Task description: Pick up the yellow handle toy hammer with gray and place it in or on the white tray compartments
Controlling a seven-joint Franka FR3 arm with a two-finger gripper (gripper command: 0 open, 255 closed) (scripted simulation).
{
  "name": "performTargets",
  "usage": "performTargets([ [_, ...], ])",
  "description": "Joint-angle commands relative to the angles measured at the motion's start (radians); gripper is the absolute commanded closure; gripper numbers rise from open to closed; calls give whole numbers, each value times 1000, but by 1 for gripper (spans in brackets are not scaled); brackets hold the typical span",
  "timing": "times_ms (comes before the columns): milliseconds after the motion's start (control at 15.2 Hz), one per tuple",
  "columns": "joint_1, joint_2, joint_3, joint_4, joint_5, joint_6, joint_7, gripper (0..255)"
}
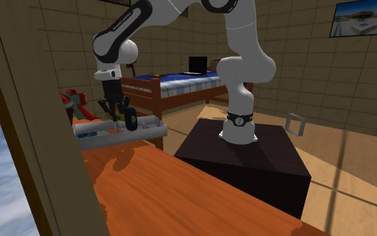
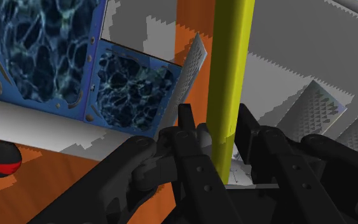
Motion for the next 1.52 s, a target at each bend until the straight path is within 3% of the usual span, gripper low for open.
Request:
performTargets([
  [0,0,0,1,-2,1,2,-1,255],
  [264,0,0,1,-2,1,2,-1,255],
  [330,0,0,1,-2,1,2,-1,0],
  [660,0,0,1,-2,1,2,-1,0],
  [924,30,-68,-59,47,-81,-87,49,0],
  [1452,30,-68,-59,47,-82,-87,49,0],
])
